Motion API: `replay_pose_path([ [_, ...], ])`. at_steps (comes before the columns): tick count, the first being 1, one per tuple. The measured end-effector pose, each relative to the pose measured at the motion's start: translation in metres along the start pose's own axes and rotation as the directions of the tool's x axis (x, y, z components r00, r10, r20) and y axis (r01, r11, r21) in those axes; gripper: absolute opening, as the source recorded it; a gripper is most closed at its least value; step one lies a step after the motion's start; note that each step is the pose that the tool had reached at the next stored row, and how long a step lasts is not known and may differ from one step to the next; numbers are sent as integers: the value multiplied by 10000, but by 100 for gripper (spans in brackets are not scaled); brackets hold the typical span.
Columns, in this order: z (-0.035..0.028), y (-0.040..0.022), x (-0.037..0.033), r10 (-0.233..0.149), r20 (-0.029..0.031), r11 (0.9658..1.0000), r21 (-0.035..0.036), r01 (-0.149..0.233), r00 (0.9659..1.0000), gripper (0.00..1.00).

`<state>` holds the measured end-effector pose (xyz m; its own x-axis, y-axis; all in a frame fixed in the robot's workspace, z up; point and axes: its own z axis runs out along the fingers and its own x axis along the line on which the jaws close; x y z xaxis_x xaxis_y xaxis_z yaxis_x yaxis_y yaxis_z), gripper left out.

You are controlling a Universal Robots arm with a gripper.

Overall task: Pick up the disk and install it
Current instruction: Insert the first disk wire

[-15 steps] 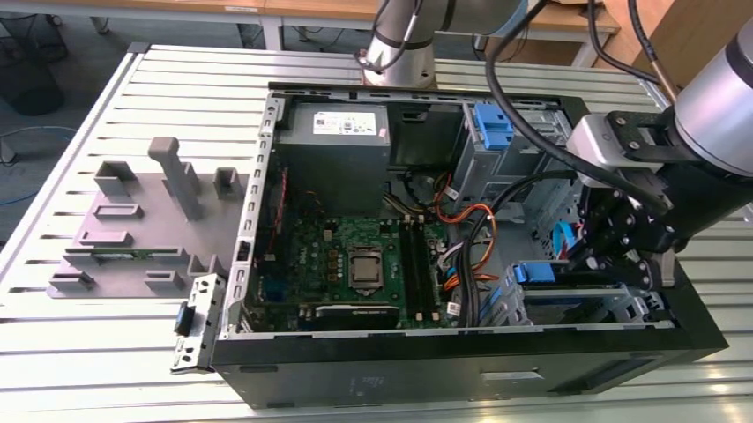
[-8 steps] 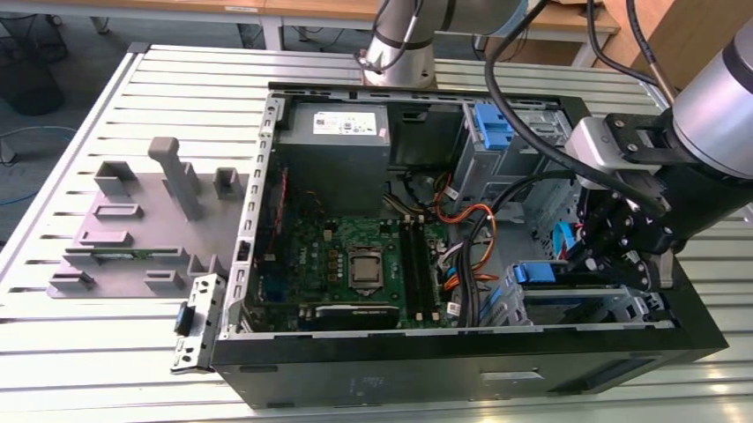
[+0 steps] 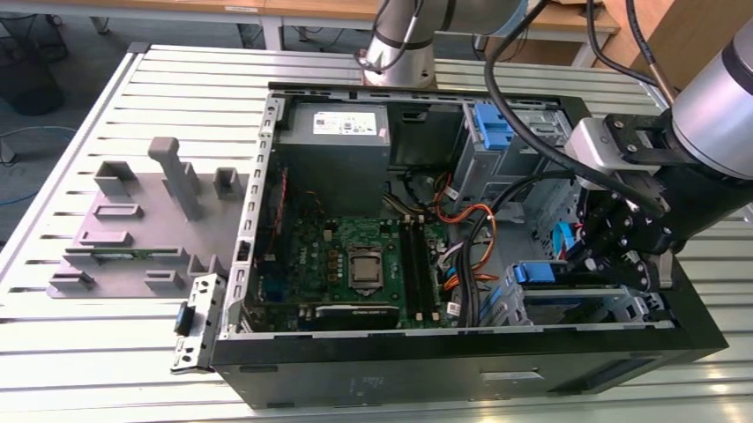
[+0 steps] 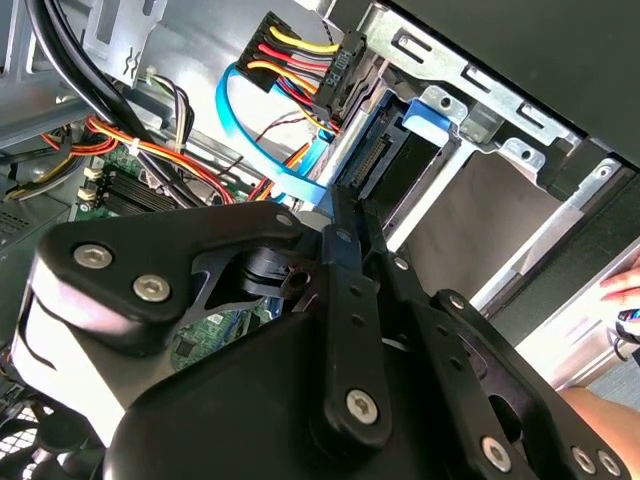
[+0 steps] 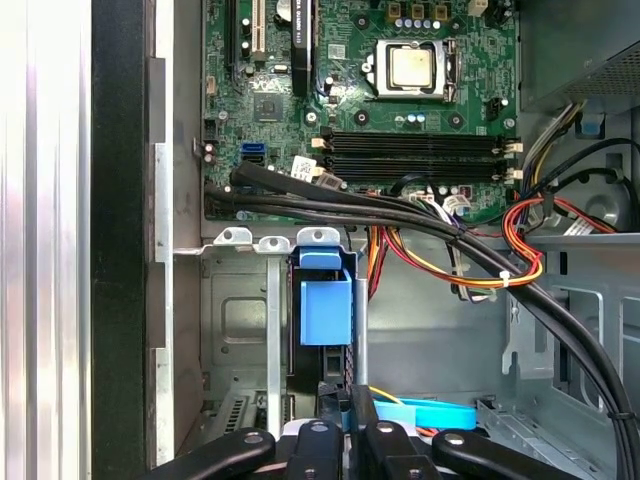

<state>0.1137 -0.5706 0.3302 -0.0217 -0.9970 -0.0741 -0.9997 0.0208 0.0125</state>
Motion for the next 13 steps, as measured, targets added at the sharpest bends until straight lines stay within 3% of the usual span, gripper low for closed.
replay_pose_path([
  [3,3,0,0,0,5,10000,0,0,10000,17],
  [4,3,0,0,0,5,10000,0,0,10000,24],
  [8,-4,0,0,0,-1,10000,0,0,10000,24],
  [13,-116,2,-9,1,4,10000,0,-1,10000,24],
])
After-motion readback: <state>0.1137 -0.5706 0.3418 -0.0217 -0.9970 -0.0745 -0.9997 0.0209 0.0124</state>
